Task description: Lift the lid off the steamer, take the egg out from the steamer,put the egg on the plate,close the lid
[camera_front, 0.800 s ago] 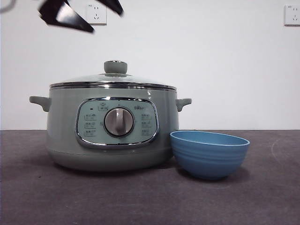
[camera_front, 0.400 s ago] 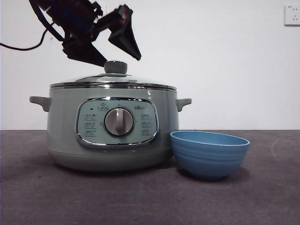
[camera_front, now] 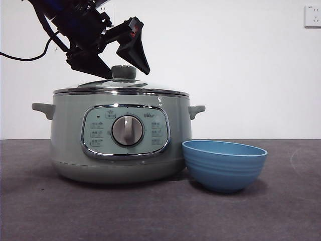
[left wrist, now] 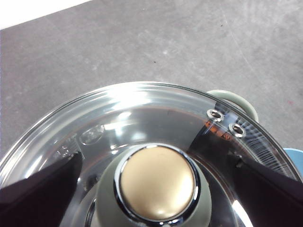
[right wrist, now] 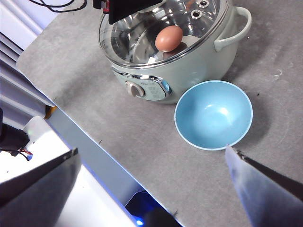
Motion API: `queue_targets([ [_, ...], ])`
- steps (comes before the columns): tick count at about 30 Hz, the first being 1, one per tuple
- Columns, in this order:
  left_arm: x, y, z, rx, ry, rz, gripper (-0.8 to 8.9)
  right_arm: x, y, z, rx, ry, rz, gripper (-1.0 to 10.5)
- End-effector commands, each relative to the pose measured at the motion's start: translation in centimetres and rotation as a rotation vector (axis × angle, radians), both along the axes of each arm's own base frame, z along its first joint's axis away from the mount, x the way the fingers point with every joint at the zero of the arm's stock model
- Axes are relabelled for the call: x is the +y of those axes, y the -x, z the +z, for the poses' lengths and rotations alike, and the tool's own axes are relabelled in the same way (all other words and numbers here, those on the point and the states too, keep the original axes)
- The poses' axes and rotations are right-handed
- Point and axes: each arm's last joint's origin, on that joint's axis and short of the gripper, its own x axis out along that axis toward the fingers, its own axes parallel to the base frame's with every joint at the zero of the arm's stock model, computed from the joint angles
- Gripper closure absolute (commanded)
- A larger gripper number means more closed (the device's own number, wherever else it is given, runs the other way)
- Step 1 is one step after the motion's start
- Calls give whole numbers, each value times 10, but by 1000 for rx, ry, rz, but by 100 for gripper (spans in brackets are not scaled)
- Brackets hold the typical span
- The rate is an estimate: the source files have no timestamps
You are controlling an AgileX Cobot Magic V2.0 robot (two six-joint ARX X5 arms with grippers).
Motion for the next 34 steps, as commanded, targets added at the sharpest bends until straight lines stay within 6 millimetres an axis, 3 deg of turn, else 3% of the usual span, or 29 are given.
queue_targets([
  [1, -2, -1, -1, -5, -5, -11, 457, 0, 0, 1, -6, -1, 1, 380],
  [10, -2, 0, -2, 12, -12, -13, 657, 0, 0, 1, -6, -1, 1, 379],
  [16, -1, 1, -3, 24, -17, -13, 671, 0, -1, 1, -9, -2, 1, 380],
  [20, -1, 1, -3, 27, -13, -10, 829, 0, -1, 1, -11, -2, 1, 380],
  [29, -1, 1, -1, 13, -6, -10, 822, 1, -1, 2, -19, -3, 1, 380],
  [34, -2, -1, 12, -6, 3, -10, 822, 1, -2, 2, -25, -4, 1, 380],
])
